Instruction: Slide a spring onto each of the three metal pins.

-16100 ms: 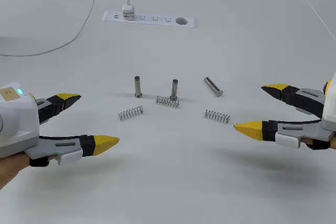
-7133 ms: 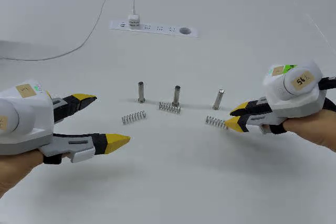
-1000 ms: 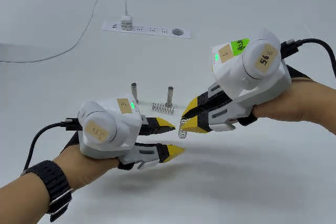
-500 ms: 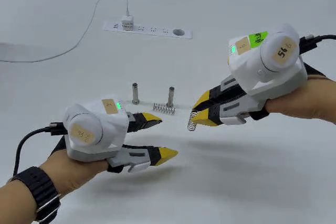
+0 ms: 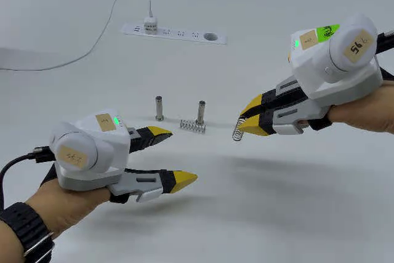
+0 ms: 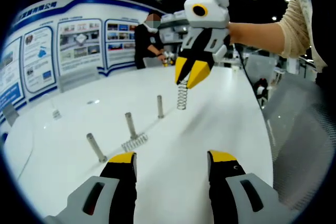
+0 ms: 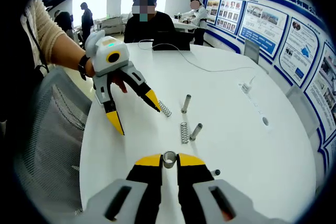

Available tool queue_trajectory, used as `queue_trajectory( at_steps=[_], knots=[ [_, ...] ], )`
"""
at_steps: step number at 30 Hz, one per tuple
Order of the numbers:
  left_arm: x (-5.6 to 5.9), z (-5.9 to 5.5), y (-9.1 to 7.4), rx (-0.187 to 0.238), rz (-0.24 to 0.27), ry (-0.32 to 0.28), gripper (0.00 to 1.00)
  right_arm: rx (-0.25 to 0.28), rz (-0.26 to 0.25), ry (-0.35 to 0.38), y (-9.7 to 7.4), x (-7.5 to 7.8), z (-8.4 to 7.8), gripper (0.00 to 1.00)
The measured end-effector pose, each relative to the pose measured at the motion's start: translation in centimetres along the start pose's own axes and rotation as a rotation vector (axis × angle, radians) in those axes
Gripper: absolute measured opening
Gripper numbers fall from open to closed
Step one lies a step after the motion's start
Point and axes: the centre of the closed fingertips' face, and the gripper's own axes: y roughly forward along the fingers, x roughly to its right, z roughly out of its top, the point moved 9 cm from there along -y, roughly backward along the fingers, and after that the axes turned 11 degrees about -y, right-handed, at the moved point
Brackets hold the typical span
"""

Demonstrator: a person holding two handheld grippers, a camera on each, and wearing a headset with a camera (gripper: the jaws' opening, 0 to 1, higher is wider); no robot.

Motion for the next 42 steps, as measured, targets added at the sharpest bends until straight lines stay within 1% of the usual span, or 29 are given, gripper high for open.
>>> queue_trajectory(
  at_steps=[3, 12, 17, 27, 32, 36, 42],
  knots=[
    [-0.3, -0.2, -0.5, 0.004, 0.016, -0.009, 0.58, -0.001, -0.01, 0.008, -0.2, 0.2, -0.2, 0.11],
    [-1.3, -0.5, -2.1, 0.026, 0.064, -0.037, 0.6, 0.003, -0.043, 0.03, -0.8, 1.2, -0.4, 0.11],
    [-2.0, -0.7, -2.8, 0.029, 0.09, -0.049, 0.61, -0.001, -0.059, 0.04, -1.1, 1.6, -0.6, 0.11],
    [-3.2, -0.7, -3.9, 0.042, 0.128, -0.065, 0.64, 0.002, -0.109, 0.063, -2.2, 3.0, -0.7, 0.11],
    [-3.5, -0.7, -4.3, 0.044, 0.142, -0.071, 0.66, -0.002, -0.141, 0.083, -2.5, 4.0, -1.0, 0.11],
    [-3.6, -0.8, -4.4, 0.043, 0.147, -0.074, 0.66, -0.007, -0.161, 0.101, -2.4, 4.7, -1.4, 0.11],
    [-3.7, -0.7, -4.4, 0.045, 0.151, -0.079, 0.67, -0.018, -0.166, 0.13, -1.7, 5.2, -2.1, 0.11]
  ],
)
